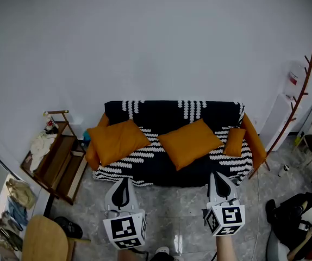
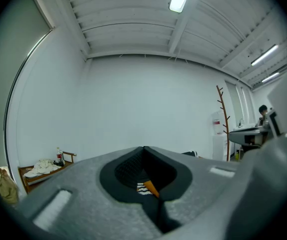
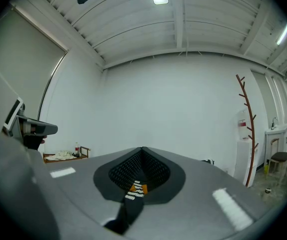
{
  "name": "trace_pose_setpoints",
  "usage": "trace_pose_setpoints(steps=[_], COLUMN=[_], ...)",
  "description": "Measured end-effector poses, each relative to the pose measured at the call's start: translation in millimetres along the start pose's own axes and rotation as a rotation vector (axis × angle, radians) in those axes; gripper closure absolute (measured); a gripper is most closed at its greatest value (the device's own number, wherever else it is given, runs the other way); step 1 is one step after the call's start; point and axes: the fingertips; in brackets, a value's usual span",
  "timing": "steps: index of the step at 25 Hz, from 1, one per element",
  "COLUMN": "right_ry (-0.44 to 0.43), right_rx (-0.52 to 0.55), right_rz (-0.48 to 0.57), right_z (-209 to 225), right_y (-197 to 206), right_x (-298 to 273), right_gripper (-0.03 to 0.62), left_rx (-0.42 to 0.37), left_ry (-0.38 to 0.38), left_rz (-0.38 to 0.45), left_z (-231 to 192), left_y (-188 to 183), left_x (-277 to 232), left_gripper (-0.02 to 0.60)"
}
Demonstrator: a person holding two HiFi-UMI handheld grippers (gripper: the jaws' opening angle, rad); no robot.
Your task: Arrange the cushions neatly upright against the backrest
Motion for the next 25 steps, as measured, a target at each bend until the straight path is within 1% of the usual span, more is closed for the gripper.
trace_pose_setpoints(steps=[2,3,4,5,6,7,8,10,17,21,25], right_ry=[-0.024,-0.043,-0.063,-0.079,-0.092,-0.102,-0.111,-0.125,-0.132,-0.124,-0.127], right_rx=[-0.001,0.001,0.003,0.003,0.002,0.001,0.0,-0.003,-0.002,-0.017,-0.009], right_rz=[-0.007,-0.01,-0.011,-0.012,-0.012,-0.014,-0.015,-0.019,-0.032,-0.049,-0.066], right_z=[-6.0,-10.7,-15.9,-21.1,-26.3,-31.4,-36.5,-46.4,-75.0,-80.9,-87.5], right_y=[1.6,2.6,3.5,4.2,4.9,5.8,6.7,8.9,18.9,24.9,30.4], right_x=[-3.4,-5.1,-6.8,-8.4,-10.6,-13.5,-17.1,-25.0,-44.4,-56.5,-74.0], right_gripper=[0.587,0.547,0.5,0.467,0.437,0.406,0.374,0.338,0.318,0.316,0.316], left_rx=[0.004,0.008,0.014,0.021,0.026,0.028,0.026,0.024,0.039,0.04,0.052], left_ry=[-0.004,-0.004,-0.006,-0.014,-0.027,-0.043,-0.056,-0.073,-0.11,-0.115,-0.118], left_rz=[-0.003,-0.006,-0.009,-0.009,-0.007,-0.004,-0.002,-0.004,-0.016,-0.029,-0.034], left_z=[-6.6,-10.6,-15.8,-22.3,-29.8,-37.8,-45.7,-60.3,-103.6,-117.9,-128.8], left_y=[1.9,3.4,5.0,6.3,7.2,7.7,8.2,10.4,22.2,27.4,32.3], left_x=[-0.6,-0.8,-0.6,0.3,1.7,3.0,3.8,3.9,4.0,-2.1,-14.8], left_gripper=[0.577,0.564,0.47,0.384,0.324,0.293,0.288,0.288,0.288,0.288,0.288])
Point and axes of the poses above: the fingertips, and each gripper's own axes: x backward along the fingers, z to its right, y out of its underside, and after that the axes turned 14 degrees about y, right-handed
